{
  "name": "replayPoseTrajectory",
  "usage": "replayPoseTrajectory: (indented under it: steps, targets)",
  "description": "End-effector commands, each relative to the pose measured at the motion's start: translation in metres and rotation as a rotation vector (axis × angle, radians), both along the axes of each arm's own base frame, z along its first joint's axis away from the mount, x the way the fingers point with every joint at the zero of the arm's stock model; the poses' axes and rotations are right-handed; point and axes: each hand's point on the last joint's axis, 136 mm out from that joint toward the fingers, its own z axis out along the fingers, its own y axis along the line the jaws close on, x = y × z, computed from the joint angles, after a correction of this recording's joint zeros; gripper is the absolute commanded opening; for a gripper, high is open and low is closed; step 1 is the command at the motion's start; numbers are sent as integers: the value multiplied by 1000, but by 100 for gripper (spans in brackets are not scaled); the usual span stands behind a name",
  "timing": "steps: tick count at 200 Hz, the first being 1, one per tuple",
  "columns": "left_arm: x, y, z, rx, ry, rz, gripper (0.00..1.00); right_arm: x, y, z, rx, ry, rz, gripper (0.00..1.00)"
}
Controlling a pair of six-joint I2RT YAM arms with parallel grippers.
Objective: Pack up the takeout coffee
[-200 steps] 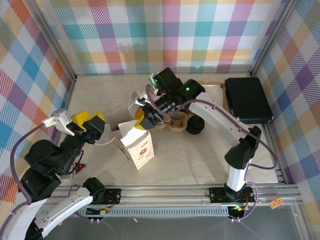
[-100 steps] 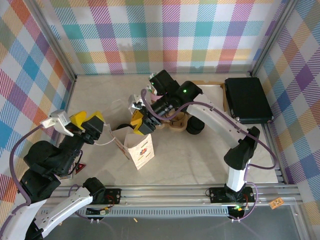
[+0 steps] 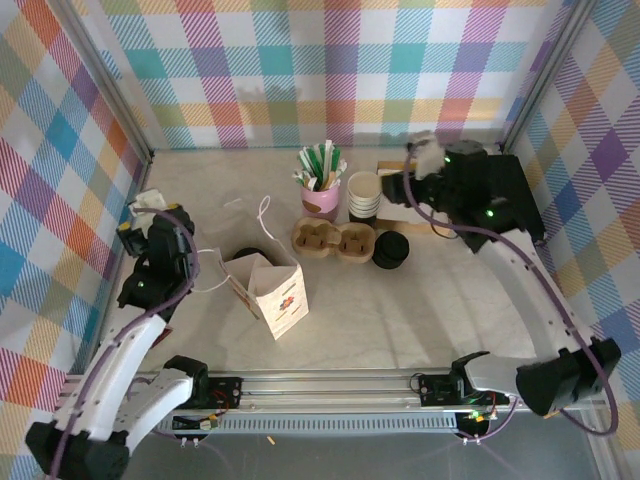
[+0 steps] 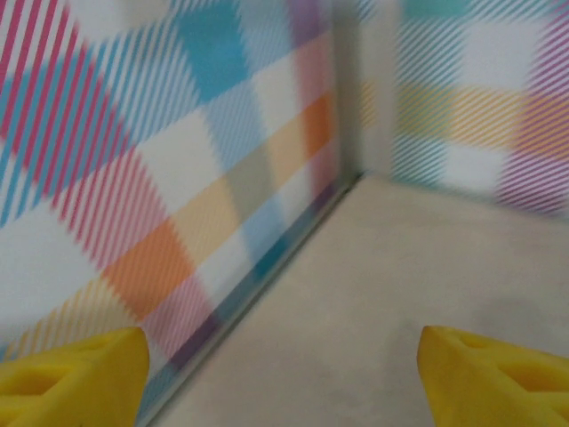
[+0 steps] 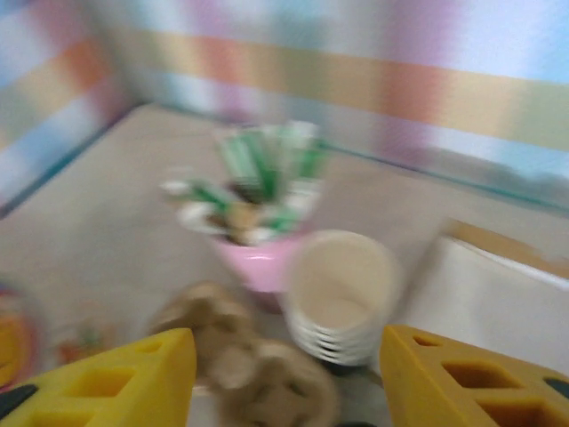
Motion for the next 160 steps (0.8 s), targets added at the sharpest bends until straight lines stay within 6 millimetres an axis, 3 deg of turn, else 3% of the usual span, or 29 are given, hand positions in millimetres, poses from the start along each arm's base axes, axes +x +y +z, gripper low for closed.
replayPoseTrajectory:
  steps: [1,11,25,66,80,125,160]
  targets:
    - [5,29,-30,-103,-55,79,81,24,-81,-46,-24,53,-366,59]
    - [7,40,-46,-120,-59,100,81,25,-105,-70,-40,82,-433,60]
    - [10,50,-68,-137,-56,116,81,27,-125,-101,-84,95,-472,61]
    - [32,53,-119,-156,-76,22,85,32,-154,-173,-182,63,-509,64]
    - [42,46,-134,-163,-83,-54,86,34,-155,-192,-182,57,-484,65]
    - [78,24,-138,-203,-69,-230,88,33,-129,-232,-159,48,-312,66]
    - [95,-3,-137,-251,-130,-408,95,22,-107,-232,-105,-4,-190,67]
